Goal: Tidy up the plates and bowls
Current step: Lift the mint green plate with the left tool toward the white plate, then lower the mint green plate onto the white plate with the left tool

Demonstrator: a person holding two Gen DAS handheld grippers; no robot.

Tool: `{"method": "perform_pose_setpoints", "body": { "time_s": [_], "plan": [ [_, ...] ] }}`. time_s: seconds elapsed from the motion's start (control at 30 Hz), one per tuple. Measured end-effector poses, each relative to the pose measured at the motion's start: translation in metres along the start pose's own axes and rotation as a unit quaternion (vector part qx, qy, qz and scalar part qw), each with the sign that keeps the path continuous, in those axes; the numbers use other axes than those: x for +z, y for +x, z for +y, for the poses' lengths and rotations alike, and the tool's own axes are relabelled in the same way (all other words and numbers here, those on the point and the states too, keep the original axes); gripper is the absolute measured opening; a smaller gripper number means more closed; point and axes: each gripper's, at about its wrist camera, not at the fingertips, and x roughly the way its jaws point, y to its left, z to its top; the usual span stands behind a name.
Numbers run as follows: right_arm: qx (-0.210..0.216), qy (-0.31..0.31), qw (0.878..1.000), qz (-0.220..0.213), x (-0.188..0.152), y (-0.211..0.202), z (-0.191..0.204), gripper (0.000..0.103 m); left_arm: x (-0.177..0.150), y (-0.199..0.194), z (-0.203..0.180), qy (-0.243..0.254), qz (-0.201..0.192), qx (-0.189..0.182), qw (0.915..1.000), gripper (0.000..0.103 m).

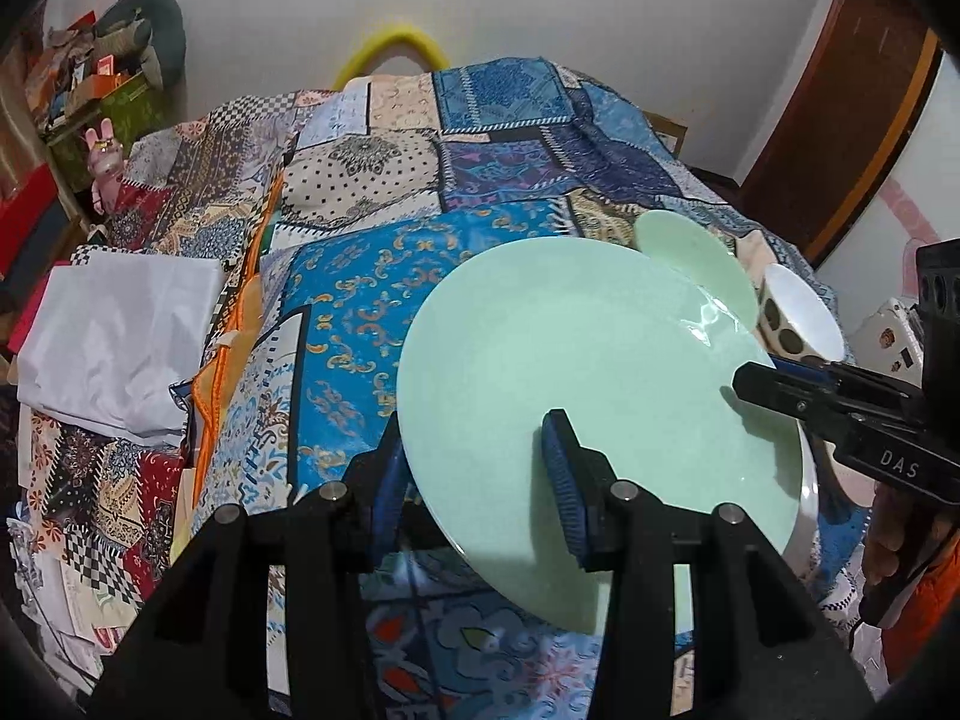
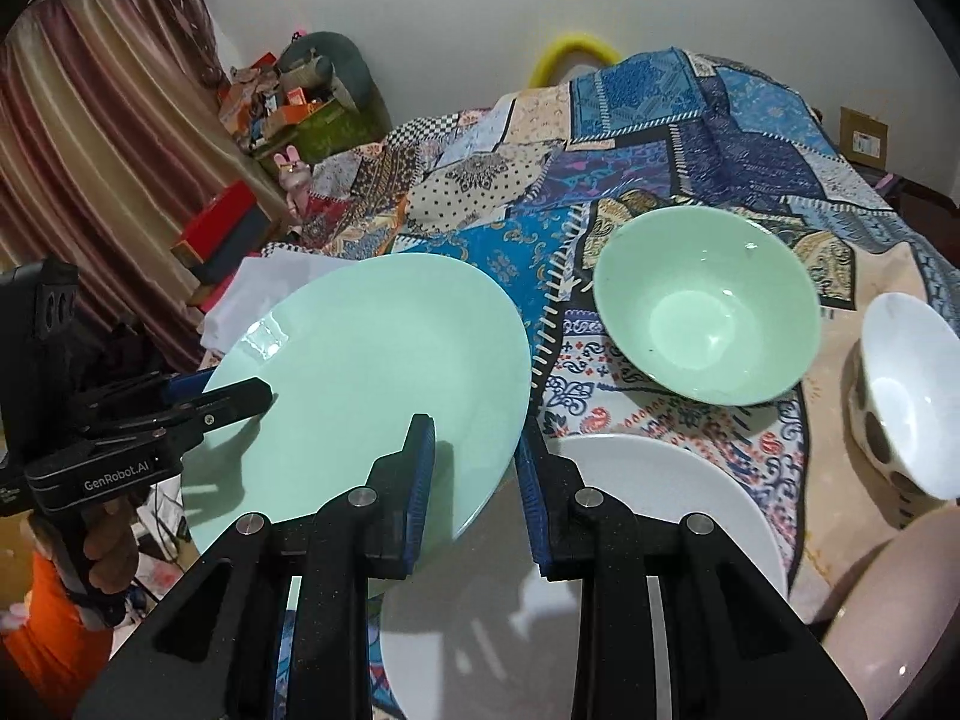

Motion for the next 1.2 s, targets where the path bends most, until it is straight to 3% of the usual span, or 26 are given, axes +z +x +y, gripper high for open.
{"method": "perform_pose_setpoints", "body": {
  "time_s": [0.73, 1.2],
  "plan": [
    [-0.012, 0.012, 0.999, -0.038, -0.024, -0.062, -0.022, 0.025, -0.012, -0.034, -0.057, 0.022, -0.019, -0.032, 0.9991, 0.040],
    [-0.028, 0.021, 0.999, -0.042, -0.044, -0.080, -0.039, 0.025, -0.027, -0.033, -0.083, 0.032, -0.016, -0.047, 0.9982, 0.040]
  ]
}}
